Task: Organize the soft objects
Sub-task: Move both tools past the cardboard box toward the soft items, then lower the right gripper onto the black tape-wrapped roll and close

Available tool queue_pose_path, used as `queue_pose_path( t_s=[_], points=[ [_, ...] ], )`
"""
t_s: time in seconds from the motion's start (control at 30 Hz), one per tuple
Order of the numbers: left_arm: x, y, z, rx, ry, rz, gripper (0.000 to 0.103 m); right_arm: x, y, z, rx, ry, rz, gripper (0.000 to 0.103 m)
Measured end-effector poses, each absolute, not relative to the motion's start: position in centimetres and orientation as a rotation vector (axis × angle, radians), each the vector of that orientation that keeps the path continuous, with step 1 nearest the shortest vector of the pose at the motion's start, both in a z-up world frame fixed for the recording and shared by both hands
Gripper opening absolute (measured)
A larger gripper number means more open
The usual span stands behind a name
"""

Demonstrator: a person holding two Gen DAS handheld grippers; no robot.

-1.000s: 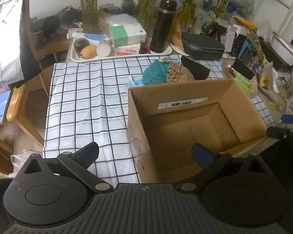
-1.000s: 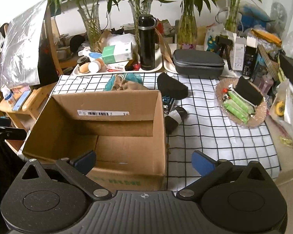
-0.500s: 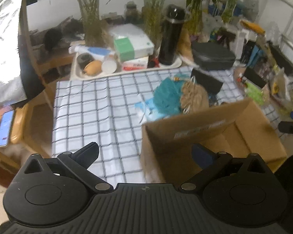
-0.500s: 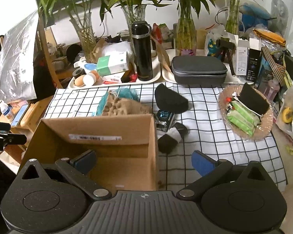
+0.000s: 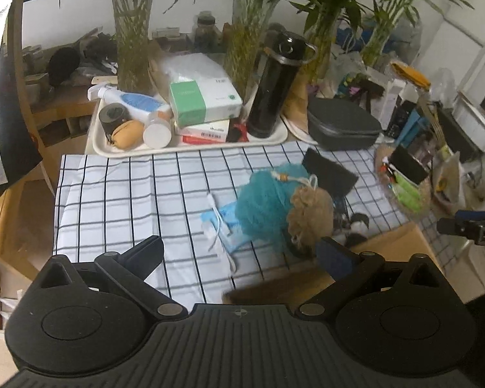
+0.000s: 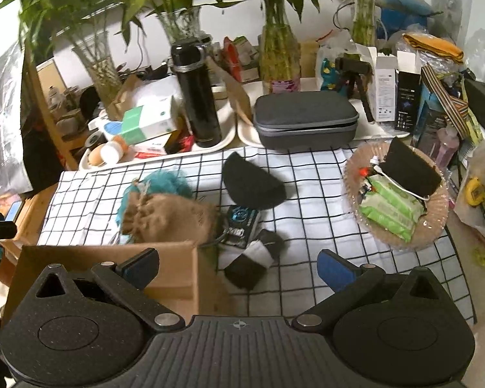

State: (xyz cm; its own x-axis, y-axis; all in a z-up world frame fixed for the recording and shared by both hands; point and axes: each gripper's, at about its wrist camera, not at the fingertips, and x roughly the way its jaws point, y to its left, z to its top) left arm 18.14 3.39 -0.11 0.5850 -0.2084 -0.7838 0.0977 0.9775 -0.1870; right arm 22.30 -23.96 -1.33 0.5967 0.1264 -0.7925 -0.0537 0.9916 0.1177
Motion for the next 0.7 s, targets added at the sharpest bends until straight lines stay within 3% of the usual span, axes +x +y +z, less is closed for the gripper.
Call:
queue_pose_path(
  t_s=[0.7],
  points=[
    [26.3, 5.3, -5.0, -0.153, 0.899, -0.182, 0.103, 30.8, -27.3, -10.0, 0.282, 1.077, 0.066, 0.102]
  ],
)
